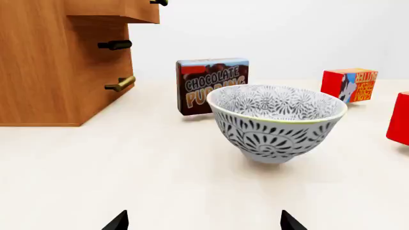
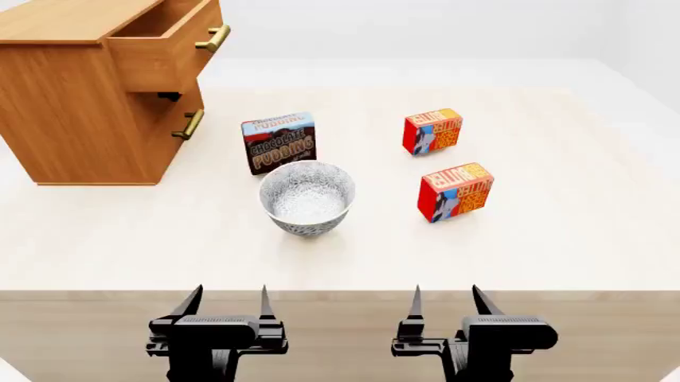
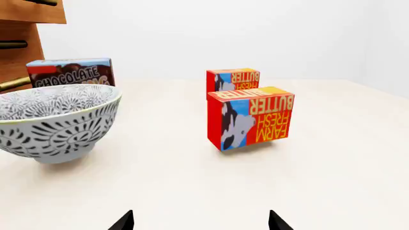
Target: Put the butter at the front in the top drawer of the cabinet and close it.
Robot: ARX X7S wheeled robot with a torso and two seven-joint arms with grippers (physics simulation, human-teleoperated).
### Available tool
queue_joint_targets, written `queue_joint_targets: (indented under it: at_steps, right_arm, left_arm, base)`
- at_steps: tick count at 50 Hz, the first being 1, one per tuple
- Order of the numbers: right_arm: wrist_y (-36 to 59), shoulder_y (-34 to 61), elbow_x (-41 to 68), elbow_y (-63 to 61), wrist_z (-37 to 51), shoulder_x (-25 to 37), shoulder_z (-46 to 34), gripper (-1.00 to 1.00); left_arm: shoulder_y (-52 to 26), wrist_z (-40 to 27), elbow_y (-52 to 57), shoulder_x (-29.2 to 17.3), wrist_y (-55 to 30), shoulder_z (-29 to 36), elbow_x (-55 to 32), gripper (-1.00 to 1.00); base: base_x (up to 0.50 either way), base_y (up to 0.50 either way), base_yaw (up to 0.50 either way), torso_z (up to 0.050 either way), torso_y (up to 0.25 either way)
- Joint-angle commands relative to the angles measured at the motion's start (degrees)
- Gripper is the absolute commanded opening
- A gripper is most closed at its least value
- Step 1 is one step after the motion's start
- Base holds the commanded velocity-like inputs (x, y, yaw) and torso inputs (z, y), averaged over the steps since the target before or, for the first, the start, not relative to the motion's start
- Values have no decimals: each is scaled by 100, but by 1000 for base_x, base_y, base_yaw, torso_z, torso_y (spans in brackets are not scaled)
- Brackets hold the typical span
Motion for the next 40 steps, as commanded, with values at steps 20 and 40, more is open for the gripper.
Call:
queue_joint_targets:
  at_steps: [20,40]
  right_arm:
    - [1004,-223,68,-1523,612,340,-486,100]
    - [4213,1559,329,-4113,563,414,-291,100]
  left_arm:
    - [330,134,1940,-544,-986,412,-1116,100]
    - [-1585,-510,4803,-1251,-3932,-32,-1748,100]
  base:
    - [0,0,0,0,0]
    - [0,0,0,0,0]
